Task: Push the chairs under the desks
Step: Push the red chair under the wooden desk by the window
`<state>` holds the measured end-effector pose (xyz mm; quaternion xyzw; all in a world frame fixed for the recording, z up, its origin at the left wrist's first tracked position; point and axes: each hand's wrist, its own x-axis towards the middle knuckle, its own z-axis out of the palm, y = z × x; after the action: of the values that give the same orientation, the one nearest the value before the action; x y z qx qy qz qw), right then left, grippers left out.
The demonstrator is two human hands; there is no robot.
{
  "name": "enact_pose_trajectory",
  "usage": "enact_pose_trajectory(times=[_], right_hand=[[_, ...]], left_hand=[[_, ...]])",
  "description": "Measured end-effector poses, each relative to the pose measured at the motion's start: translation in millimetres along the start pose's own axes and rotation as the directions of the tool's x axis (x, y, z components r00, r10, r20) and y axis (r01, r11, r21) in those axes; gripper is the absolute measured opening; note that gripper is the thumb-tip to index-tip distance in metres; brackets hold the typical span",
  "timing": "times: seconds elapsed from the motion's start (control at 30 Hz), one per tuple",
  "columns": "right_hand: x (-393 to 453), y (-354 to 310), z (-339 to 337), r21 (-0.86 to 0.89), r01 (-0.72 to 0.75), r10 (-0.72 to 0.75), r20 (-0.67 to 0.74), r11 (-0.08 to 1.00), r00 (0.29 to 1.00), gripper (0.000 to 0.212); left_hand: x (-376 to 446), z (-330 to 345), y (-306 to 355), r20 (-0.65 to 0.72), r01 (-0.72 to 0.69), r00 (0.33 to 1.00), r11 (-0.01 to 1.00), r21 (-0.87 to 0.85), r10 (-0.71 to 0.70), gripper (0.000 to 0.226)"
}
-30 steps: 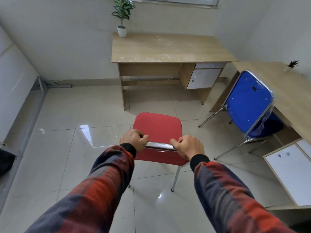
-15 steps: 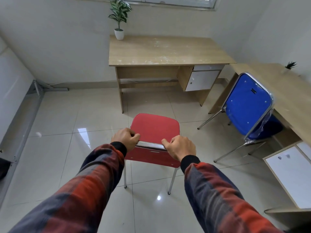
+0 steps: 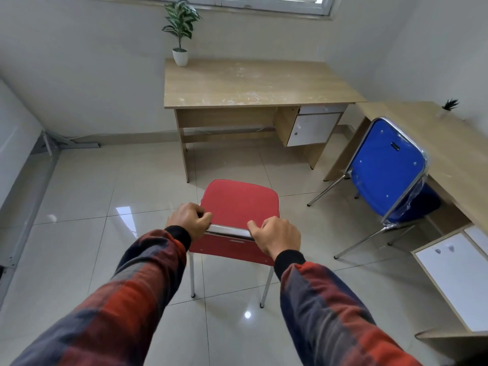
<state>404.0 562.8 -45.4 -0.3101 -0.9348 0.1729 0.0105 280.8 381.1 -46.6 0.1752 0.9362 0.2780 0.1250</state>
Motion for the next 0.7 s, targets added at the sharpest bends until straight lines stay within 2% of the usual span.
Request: enact_pose_trajectory(times=[0.17, 0.4, 0.53, 0.7], right_hand=[[11.2, -14.2, 5.3, 0.016, 0.023, -0.023, 0.017, 1.0, 1.0, 0.059], [47.1, 16.4, -10.7, 0.014, 0.044, -0.044, 0.0, 0.999, 0.999, 0.062], [54.4, 13.6, -10.3, -0.006, 0.032, -0.032, -0.005, 0.999, 0.999, 0.055], [59.4, -1.9, -1.1, 0.015, 0.014, -0.014, -0.013, 1.0, 1.0, 0.057]], left_hand=[[16.0, -7.9, -11.5, -0.034, 0.016, 0.999, 1.0, -0.02, -0.017, 0.034], [26.0, 12.2, 22.6, -0.065, 0.049, 0.997, 0.998, 0.041, -0.046, 0.036], [37.3, 14.5, 17.9, -0.044, -0.004, 0.999, 1.0, -0.009, 0.003, 0.038], [52.1, 2.3, 7.3, -0.036, -0.019, 0.999, 1.0, -0.007, 0.019, 0.035]])
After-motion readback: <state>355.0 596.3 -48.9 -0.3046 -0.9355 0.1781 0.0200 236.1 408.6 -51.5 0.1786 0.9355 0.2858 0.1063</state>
